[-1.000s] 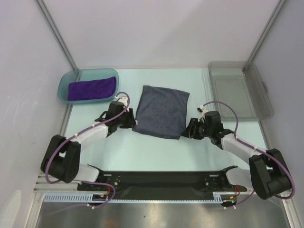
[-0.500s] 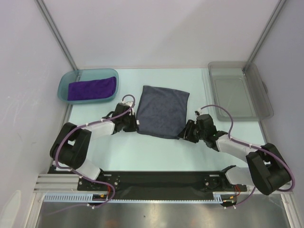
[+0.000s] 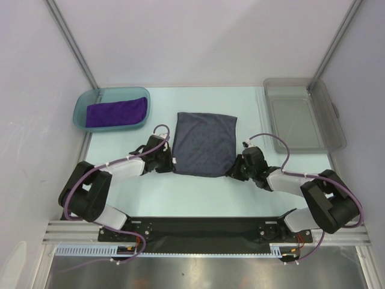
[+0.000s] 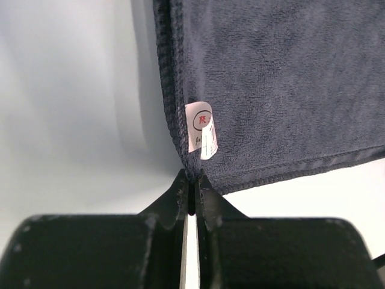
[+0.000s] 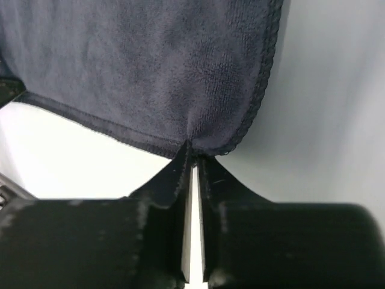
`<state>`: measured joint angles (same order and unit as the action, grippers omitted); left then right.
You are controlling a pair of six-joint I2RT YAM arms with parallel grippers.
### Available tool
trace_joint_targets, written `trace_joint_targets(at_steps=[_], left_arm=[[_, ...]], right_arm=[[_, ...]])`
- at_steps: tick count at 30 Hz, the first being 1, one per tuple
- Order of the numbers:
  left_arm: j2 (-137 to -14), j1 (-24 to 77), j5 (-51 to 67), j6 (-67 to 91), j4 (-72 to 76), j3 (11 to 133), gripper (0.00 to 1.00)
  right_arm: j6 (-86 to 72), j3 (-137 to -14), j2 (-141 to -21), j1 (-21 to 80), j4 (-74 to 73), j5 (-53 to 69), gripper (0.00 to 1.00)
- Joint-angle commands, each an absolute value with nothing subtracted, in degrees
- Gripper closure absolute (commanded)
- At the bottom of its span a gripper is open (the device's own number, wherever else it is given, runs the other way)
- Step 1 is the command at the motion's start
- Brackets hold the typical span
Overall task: Fold and stack the towels
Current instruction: Fold the towel
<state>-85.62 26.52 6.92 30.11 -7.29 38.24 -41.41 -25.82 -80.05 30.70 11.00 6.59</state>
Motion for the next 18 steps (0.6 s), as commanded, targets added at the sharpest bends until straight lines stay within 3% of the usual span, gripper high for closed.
trace_joint_targets(at_steps=[1, 5, 10, 14, 16, 18], left_arm=[[-82.97, 26.98, 3.87, 31.46, -12.21, 37.62, 0.93], [-80.16, 27.07, 5.71, 32.52, -12.31, 36.39, 0.94], [-76.82, 27.42, 7.82, 33.75, -11.78, 34.19, 0.91], [-74.36, 27.51, 7.91, 34.10, -13.35, 34.19, 0.69], [-73.22, 27.60, 7.30, 33.75, -15.20, 34.98, 0.54], [-72.60, 27.51, 7.03, 32.62, -17.74, 37.25, 0.48]], right_arm=[[-37.63, -25.92, -79.46, 30.68, 6.52, 2.11, 0.96], [-34.81, -28.29, -73.59, 30.59, -3.13, -1.57, 0.96], [-33.75, -29.44, -70.05, 31.02, -10.81, -3.52, 0.70], [-34.62, -28.83, -68.56, 31.03, -10.81, -1.15, 0.66], [-35.50, -29.18, -67.24, 30.76, -10.81, 1.30, 0.66], [-37.08, -29.35, -66.36, 30.06, -10.02, 3.41, 0.64]])
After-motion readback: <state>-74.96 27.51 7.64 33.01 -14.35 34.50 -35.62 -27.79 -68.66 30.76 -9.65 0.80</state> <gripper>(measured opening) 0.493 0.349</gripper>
